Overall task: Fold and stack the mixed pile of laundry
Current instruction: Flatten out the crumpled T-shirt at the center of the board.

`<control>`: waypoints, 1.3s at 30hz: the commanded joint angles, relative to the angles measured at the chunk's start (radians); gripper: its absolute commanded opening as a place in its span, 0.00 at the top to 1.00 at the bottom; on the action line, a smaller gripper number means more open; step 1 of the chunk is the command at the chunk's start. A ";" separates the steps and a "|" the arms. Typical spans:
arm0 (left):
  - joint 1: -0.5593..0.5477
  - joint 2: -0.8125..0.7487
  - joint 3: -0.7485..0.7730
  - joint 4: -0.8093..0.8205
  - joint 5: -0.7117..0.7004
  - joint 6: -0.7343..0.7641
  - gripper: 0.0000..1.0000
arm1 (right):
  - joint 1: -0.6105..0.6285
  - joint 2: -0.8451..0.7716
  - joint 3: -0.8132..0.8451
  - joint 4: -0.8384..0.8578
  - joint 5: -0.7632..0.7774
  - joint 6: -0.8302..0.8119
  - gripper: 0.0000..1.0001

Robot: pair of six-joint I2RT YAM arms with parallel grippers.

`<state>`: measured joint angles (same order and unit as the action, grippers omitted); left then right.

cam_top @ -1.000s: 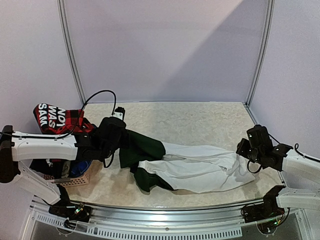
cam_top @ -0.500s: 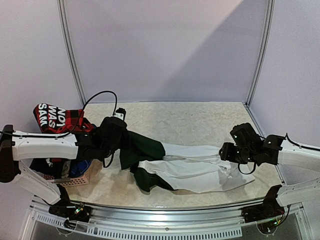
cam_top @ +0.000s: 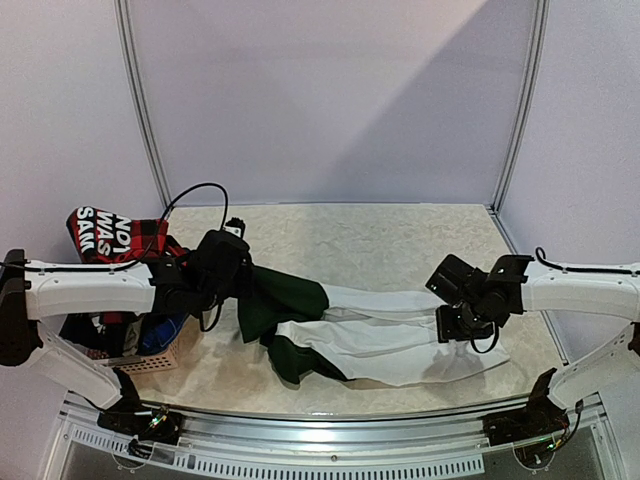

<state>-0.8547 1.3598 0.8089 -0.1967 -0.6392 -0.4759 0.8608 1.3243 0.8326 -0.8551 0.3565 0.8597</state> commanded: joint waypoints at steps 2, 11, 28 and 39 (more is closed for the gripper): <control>0.026 0.003 0.021 -0.032 0.014 -0.008 1.00 | 0.007 -0.025 -0.029 -0.090 0.053 0.020 0.41; 0.037 0.001 0.022 -0.051 0.015 -0.010 1.00 | 0.007 0.098 -0.063 0.070 0.033 0.004 0.47; 0.051 0.019 0.024 -0.044 0.033 -0.006 1.00 | 0.006 0.144 -0.036 0.009 0.240 0.079 0.84; 0.050 -0.005 0.033 -0.066 0.060 -0.011 1.00 | 0.006 0.034 0.028 -0.121 0.297 0.090 1.00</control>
<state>-0.8234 1.3689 0.8146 -0.2310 -0.6025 -0.4828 0.8631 1.4555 0.8112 -0.8959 0.5831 0.9253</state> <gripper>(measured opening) 0.009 0.018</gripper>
